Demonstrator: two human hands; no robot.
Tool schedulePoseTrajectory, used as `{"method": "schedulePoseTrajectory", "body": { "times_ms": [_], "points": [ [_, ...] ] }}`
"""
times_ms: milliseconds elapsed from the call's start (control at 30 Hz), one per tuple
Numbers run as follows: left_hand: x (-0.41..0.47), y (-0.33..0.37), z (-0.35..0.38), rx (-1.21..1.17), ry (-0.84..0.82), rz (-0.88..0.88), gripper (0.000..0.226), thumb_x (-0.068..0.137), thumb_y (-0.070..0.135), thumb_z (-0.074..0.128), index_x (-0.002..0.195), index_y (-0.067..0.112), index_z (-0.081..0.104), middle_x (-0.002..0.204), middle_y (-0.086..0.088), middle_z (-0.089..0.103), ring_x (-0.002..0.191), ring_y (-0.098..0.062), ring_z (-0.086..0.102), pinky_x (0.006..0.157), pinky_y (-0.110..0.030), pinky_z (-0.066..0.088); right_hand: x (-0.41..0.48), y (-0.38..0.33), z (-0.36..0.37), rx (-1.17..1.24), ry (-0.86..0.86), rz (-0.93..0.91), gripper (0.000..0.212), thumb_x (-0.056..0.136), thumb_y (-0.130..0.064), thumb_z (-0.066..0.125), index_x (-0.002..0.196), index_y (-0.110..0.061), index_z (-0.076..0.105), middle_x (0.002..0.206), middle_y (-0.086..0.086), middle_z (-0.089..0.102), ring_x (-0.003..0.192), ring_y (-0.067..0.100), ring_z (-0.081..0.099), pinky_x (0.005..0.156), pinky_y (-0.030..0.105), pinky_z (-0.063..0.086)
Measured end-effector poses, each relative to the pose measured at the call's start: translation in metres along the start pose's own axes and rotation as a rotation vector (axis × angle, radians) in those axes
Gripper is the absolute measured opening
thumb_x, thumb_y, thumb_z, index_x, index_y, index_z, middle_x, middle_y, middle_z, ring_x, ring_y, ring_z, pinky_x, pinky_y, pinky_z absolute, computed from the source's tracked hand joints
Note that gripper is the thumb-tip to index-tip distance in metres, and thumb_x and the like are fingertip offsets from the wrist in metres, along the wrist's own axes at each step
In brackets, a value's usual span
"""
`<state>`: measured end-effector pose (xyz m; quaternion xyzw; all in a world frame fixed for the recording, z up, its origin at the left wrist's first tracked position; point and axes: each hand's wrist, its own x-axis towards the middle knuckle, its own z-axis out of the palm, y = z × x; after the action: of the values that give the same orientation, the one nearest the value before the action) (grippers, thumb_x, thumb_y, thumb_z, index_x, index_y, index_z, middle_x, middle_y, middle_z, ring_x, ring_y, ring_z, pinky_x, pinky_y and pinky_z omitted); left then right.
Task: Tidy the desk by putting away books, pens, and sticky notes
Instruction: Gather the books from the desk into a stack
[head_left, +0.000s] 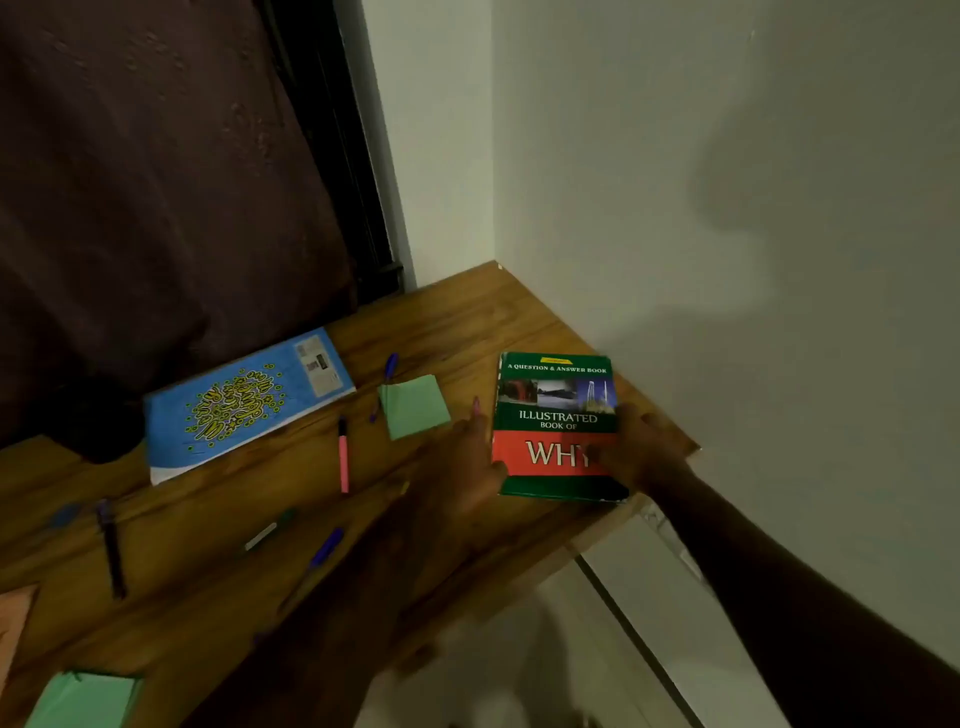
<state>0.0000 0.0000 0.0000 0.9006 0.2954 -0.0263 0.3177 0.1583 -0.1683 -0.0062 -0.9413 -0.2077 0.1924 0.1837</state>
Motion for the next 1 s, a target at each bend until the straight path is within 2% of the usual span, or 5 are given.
{"method": "schedulePoseTrajectory", "body": {
  "times_ms": [267,433,600,867,1000],
  "points": [
    [0.0,0.024,0.029,0.018,0.053,-0.141,0.065,0.088,0.031,0.057,0.145,0.01,0.035,0.143,-0.015,0.042,0.126,-0.035,0.049,0.102,-0.048,0.046,0.021,0.011,0.01,-0.019,-0.036,-0.001,0.072,0.086,-0.048,0.068,0.144,-0.014,0.04,0.14,0.013,0.052,0.131,0.033,0.045,0.104,0.045,0.042],
    [0.014,0.031,0.048,0.011,0.104,-0.267,0.075,0.095,0.025,0.054,0.157,0.022,0.011,0.152,-0.019,0.032,0.134,-0.036,0.041,0.109,-0.046,0.038,0.034,0.024,0.013,0.145,-0.067,-0.098,0.064,0.086,-0.039,0.074,0.135,-0.009,0.046,0.123,0.013,0.062,0.112,0.034,0.062,0.093,0.047,0.053],
    [0.013,0.035,0.066,-0.066,0.065,-0.327,0.058,0.104,0.033,0.043,0.155,0.022,0.018,0.162,-0.007,0.02,0.149,-0.023,0.019,0.12,-0.033,0.011,0.051,0.045,0.017,0.265,-0.118,-0.199,0.069,0.077,-0.055,0.074,0.131,-0.016,0.054,0.118,0.009,0.068,0.105,0.031,0.067,0.088,0.052,0.056],
    [-0.007,0.056,0.088,-0.312,0.15,-0.582,0.067,0.081,0.042,0.063,0.142,0.031,0.037,0.142,-0.005,0.044,0.128,-0.03,0.048,0.106,-0.054,0.042,0.051,0.038,-0.004,0.3,-0.132,-0.244,0.051,0.08,-0.015,0.079,0.123,-0.026,0.056,0.113,0.0,0.069,0.103,0.019,0.068,0.088,0.05,0.059],
    [-0.016,0.057,0.083,-0.356,0.192,-0.505,0.042,0.092,0.032,0.058,0.133,0.028,0.051,0.132,0.003,0.057,0.124,-0.02,0.055,0.105,-0.04,0.046,0.044,0.034,-0.003,0.311,-0.114,-0.232,0.05,0.083,-0.008,0.076,0.127,-0.018,0.054,0.116,0.007,0.067,0.104,0.024,0.067,0.087,0.047,0.058]
  ]
}}
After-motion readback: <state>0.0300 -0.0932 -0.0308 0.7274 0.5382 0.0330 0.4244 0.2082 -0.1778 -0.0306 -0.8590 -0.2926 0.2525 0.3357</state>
